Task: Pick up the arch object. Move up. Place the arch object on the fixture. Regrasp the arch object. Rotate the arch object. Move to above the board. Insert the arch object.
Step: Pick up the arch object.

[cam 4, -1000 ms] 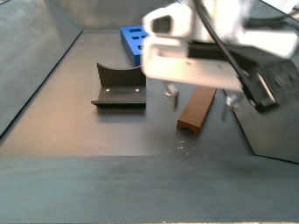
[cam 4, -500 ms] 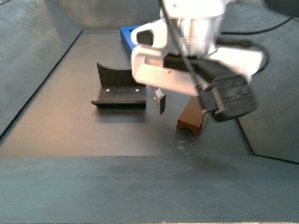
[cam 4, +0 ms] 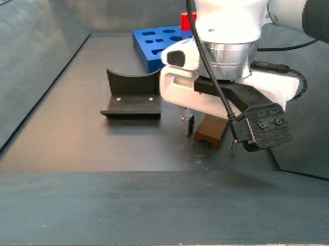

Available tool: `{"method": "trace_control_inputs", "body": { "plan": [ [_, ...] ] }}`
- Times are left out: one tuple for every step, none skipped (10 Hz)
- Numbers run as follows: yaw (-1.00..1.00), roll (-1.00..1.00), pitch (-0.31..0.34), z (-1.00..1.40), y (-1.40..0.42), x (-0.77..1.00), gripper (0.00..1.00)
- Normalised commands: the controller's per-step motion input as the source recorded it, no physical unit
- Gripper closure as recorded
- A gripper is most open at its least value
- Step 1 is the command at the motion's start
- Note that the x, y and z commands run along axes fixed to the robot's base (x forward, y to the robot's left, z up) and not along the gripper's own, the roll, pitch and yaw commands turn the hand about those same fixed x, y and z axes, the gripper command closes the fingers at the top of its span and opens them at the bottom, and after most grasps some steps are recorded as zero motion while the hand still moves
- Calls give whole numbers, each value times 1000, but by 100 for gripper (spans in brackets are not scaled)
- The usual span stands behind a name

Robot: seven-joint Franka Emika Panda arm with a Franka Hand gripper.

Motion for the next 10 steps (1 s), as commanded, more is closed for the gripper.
{"method": "trace_control_inputs", "body": {
  "plan": [
    [0,0,0,0,0,0,100],
    [0,0,0,0,0,0,100],
    [0,0,0,0,0,0,100],
    [0,0,0,0,0,0,100],
    [0,0,0,0,0,0,100],
    [0,0,0,0,0,0,100],
    [0,0,0,0,0,0,100],
    [0,0,0,0,0,0,100],
    [0,0,0,0,0,0,100],
    [0,0,0,0,0,0,100]
  ]
}}
